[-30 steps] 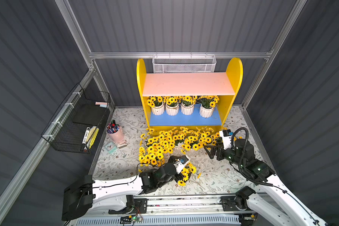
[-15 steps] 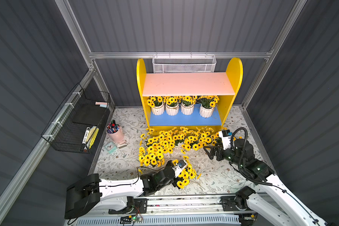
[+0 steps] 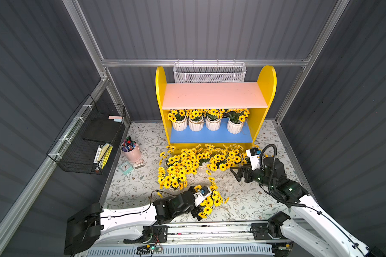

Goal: Take the sunflower pots off the shelves
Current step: Place the sunflower pot at the center of the board.

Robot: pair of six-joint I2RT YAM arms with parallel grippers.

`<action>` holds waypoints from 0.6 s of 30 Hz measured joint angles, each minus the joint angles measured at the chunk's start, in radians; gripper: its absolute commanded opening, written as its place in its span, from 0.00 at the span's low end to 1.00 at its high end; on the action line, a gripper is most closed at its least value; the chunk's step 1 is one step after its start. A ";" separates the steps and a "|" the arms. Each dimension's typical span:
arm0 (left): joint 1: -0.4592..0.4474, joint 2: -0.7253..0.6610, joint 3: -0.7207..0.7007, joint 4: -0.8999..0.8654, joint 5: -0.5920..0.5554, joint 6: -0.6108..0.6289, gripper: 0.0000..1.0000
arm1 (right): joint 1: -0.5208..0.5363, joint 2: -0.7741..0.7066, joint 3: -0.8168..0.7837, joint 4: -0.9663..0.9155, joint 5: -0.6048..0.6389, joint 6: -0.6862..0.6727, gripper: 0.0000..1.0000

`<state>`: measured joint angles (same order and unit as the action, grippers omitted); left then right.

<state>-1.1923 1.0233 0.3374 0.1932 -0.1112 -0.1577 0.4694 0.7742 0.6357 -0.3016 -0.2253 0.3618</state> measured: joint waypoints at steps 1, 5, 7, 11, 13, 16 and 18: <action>0.000 0.000 -0.009 -0.003 0.000 0.000 0.99 | 0.000 0.002 0.000 0.000 -0.002 0.000 0.99; 0.000 -0.010 -0.032 -0.016 -0.004 -0.002 0.99 | 0.001 0.004 0.000 0.000 -0.011 0.000 0.99; 0.000 -0.021 -0.033 -0.045 -0.020 -0.013 0.99 | 0.002 0.001 0.001 -0.006 -0.014 0.000 0.99; 0.000 -0.112 -0.043 -0.105 -0.092 -0.060 1.00 | 0.005 -0.033 0.001 -0.017 -0.014 0.004 0.99; 0.000 -0.163 -0.046 -0.130 -0.122 -0.084 0.99 | 0.009 -0.050 0.000 -0.016 -0.013 0.010 0.99; 0.000 -0.196 -0.046 -0.162 -0.147 -0.113 0.99 | 0.024 -0.052 -0.006 -0.013 -0.013 0.024 0.99; 0.000 -0.196 -0.045 -0.194 -0.159 -0.126 0.99 | 0.041 -0.043 -0.014 -0.018 -0.013 0.033 0.98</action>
<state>-1.1927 0.8276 0.2920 -0.0010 -0.2699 -0.2836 0.5102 0.7311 0.6216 -0.3195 -0.2386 0.3950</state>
